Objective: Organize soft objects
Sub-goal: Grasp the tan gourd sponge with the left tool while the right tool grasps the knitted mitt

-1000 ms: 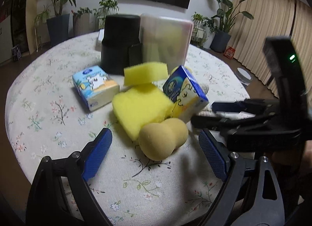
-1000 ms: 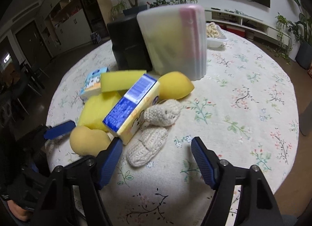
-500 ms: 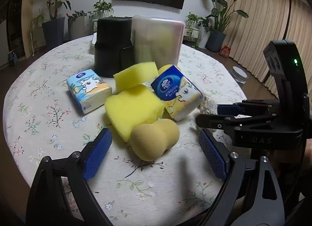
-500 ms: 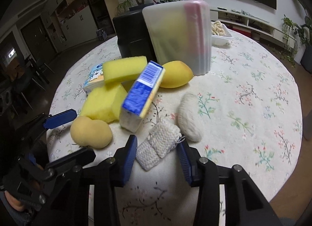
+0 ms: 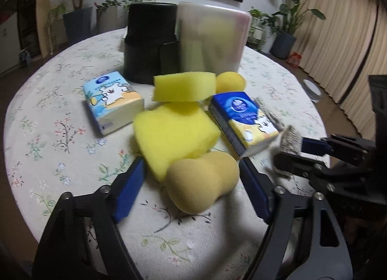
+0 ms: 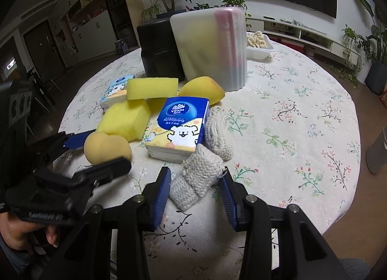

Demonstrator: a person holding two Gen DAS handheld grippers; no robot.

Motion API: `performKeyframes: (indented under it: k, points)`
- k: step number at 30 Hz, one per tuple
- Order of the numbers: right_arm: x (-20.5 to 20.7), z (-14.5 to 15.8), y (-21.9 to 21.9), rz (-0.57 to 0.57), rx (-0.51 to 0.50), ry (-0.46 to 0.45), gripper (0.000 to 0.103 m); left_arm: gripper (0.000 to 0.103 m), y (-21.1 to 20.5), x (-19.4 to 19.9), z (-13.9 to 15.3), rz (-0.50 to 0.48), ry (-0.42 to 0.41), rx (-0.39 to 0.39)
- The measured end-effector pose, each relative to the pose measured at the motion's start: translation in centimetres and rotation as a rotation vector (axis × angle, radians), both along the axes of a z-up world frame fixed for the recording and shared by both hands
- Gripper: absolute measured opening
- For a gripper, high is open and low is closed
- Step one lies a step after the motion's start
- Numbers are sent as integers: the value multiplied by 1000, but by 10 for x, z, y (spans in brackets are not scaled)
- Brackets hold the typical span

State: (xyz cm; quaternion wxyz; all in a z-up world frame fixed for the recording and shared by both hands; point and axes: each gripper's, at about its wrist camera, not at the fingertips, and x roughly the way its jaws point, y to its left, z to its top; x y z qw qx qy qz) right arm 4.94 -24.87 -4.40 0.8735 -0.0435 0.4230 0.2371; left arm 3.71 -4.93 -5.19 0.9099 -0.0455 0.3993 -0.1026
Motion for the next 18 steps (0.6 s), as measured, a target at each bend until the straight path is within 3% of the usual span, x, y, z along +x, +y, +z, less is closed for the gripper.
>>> performKeyframes:
  k: [6,12,13,18]
  points:
    - [-1,-1,0,6,-5,-10,44,75,-5,-2,-1,13,2,35]
    - [-4,-1,3,13,-20,-24,43,55,-14,-8,0,-4,-11,84]
    - [-5,-1,4,15,-25,-28,39,52,-15,-9,1,-7,-12,88]
    - [-10,-2,10,38,-38,-31,31,48,-10,-15,3,3,-12,54]
